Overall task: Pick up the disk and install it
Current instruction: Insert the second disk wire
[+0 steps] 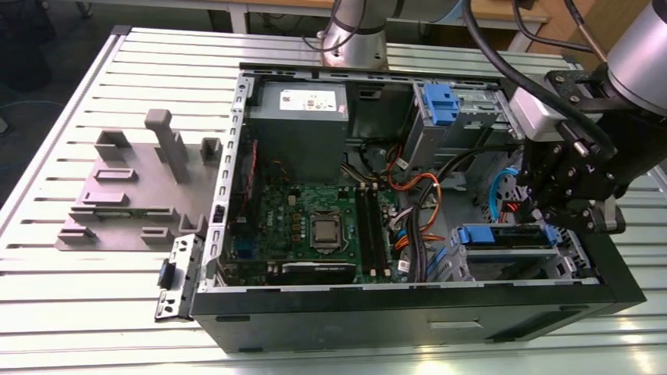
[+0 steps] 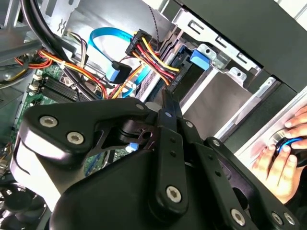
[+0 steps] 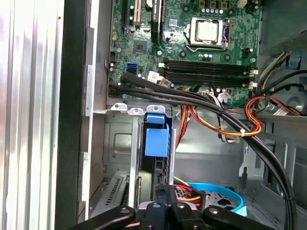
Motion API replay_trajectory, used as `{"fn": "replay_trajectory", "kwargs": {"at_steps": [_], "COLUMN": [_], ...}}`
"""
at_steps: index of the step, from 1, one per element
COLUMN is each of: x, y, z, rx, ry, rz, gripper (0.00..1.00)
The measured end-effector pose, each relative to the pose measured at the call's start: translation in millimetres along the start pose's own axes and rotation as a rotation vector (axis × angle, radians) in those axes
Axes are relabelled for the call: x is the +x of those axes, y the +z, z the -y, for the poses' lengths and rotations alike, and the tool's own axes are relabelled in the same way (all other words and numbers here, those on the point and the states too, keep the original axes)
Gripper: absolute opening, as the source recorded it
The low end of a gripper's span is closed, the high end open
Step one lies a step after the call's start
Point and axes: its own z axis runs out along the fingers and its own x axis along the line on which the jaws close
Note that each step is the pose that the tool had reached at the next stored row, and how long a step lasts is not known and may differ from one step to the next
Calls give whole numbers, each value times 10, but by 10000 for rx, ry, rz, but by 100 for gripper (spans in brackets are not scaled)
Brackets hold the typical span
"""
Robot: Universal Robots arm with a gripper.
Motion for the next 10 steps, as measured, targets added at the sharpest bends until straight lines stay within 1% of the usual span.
{"fn": "replay_trajectory", "kwargs": {"at_steps": [6,10], "x": [-15,-16], "y": [-11,-11], "z": [1,1], "rx": [0,10], "ry": [21,464], "rz": [2,-10], "gripper": [11,11]}}
